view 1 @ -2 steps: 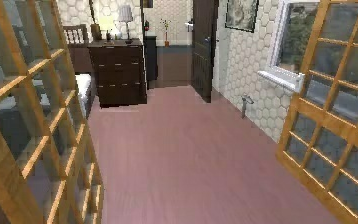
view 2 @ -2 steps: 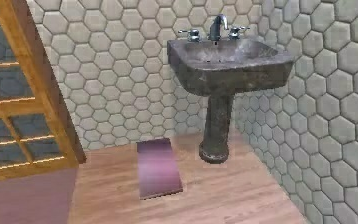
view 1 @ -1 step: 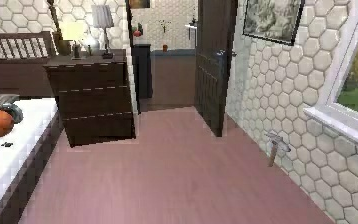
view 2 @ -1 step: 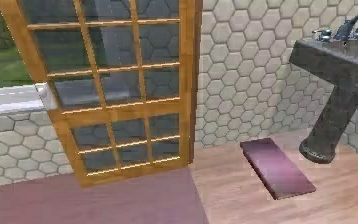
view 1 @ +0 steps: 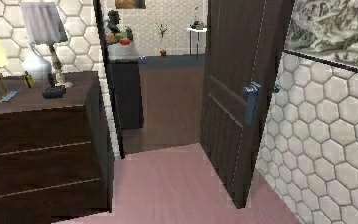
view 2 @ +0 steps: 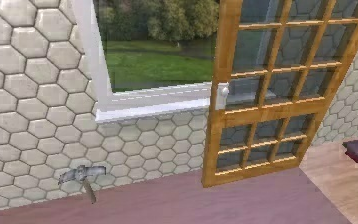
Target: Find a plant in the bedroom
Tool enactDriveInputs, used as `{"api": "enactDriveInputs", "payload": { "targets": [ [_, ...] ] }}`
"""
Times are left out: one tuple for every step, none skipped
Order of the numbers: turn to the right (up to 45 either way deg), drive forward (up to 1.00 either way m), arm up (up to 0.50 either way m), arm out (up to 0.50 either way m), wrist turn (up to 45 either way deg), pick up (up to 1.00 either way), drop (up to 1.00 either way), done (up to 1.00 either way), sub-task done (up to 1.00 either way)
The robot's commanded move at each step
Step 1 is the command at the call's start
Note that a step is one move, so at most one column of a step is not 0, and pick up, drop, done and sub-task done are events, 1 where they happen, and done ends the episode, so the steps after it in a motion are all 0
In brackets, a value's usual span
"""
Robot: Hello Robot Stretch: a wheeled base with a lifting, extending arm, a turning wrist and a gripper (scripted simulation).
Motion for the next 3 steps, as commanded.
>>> {"api": "enactDriveInputs", "payload": {
  "targets": [
    [-3.0, 0.0, 0.0, 0.0, 0.0, 0.0, 0.0, 0.0, 0.0],
    [0.0, 1.0, 0.0, 0.0, 0.0, 0.0, 0.0, 0.0, 0.0],
    [0.0, 1.0, 0.0, 0.0, 0.0, 0.0, 0.0, 0.0, 0.0]
  ]
}}
